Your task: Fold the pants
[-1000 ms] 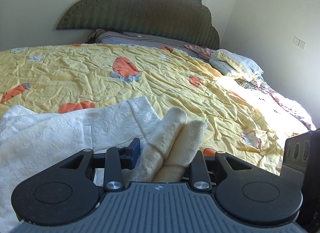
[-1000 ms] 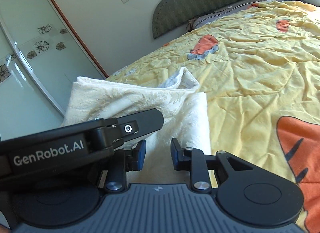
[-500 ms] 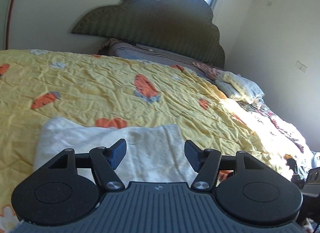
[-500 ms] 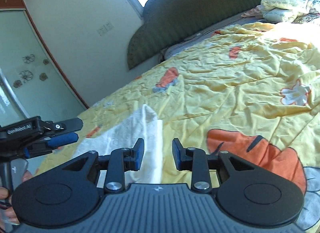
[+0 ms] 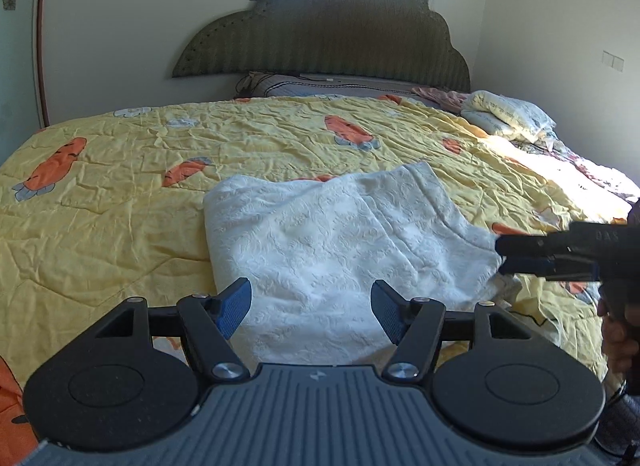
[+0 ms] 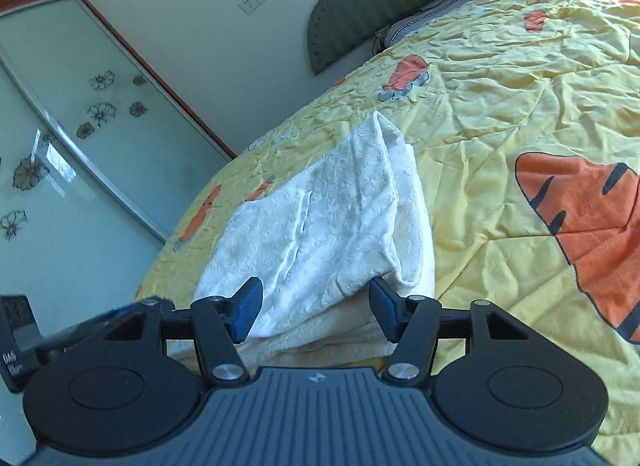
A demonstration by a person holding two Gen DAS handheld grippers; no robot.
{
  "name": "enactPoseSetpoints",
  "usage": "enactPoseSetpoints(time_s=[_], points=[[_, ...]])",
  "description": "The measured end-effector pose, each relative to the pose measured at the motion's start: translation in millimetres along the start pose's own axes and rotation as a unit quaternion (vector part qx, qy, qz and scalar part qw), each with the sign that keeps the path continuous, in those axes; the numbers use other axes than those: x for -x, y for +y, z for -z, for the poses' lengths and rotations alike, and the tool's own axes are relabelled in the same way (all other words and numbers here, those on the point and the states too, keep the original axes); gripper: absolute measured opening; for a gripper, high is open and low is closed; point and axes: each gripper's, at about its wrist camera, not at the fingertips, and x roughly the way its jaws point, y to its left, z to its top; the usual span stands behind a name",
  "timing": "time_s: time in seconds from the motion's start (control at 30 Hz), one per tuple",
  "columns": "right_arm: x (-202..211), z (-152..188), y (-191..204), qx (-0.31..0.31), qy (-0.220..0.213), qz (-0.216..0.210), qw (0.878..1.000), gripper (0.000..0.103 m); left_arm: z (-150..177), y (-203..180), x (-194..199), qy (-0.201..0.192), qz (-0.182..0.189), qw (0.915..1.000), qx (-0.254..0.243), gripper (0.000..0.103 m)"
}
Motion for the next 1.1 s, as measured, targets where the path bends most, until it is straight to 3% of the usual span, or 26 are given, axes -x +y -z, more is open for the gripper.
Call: enactPoseSetpoints(time_s=[0.07, 0.13, 0.23, 0.37, 0.5, 0.57, 0.67, 0.7, 0.77, 0.83, 0.9, 0.97, 1.03, 1.1], points=[[-7.7, -3.3, -3.1, -0.011, -0.014, 0.004, 1.000, 0.055, 4.8, -7.7, -0.1, 0.005, 0.005, 0.9996, -0.028, 0.072], [-16.5, -2.9, -2.5, 0.001, -0.015, 0.025, 1.000, 0.019, 10.5, -16.5, -2.1, 0.010, 0.001, 0.9985, -0.053, 0.073], [-13.9, 2.0, -0.5, 0.009, -0.026, 0.032, 0.999, 0.015, 16.3, -23.7, -2.6, 0.012, -0.003, 0.9975, -0.069, 0.073], [8.1, 3.8, 12.6, 0.032, -0.045, 0.035, 0.998, 0.014, 17.3, -21.1, -4.8, 0.025, 0.033, 0.9976, -0.056, 0.076], [-8.6, 10.8, 5.3, 0.043, 0.004, 0.073, 0.996, 0.013, 22.7, -19.8, -15.1, 0.050, 0.034, 0.9970, -0.049, 0.077], [-6.1, 11.6, 2.3, 0.032, 0.003, 0.068, 0.997, 0.014, 20.6, -19.3, -7.7, 0.035, 0.030, 0.9978, -0.048, 0.078], [8.8, 4.3, 11.8, 0.048, -0.023, 0.085, 0.995, 0.027, 8.7, -11.7, 4.2, 0.001, 0.022, 0.9995, -0.021, 0.080], [13.4, 2.1, 22.1, 0.076, -0.042, 0.108, 0.990, 0.033, 4.7, -7.5, 5.3, -0.009, 0.018, 0.9998, -0.005, 0.081], [14.7, 3.0, 46.9, 0.150, -0.078, 0.164, 0.972, 0.037, -2.9, 1.5, 1.8, -0.024, 0.004, 0.9990, 0.037, 0.091], [9.6, 5.8, 64.1, 0.199, -0.087, 0.160, 0.963, 0.037, -8.7, 7.1, -12.2, -0.005, -0.017, 0.9976, 0.066, 0.090], [-3.0, 8.5, 73.5, 0.221, -0.062, 0.133, 0.964, 0.036, -7.2, 1.3, -25.7, 0.025, -0.034, 0.9977, 0.053, 0.088], [-19.5, 13.4, 73.0, 0.233, -0.024, 0.134, 0.963, 0.036, 2.4, -11.9, -35.8, 0.055, -0.056, 0.9968, 0.014, 0.086], [-29.9, 21.1, 64.5, 0.240, 0.011, 0.152, 0.959, 0.035, 13.6, -20.9, -35.7, 0.061, -0.070, 0.9957, -0.003, 0.086], [-24.0, 26.7, 58.5, 0.229, 0.012, 0.145, 0.962, 0.035, 16.5, -25.0, -30.7, 0.058, -0.079, 0.9952, -0.008, 0.086]])
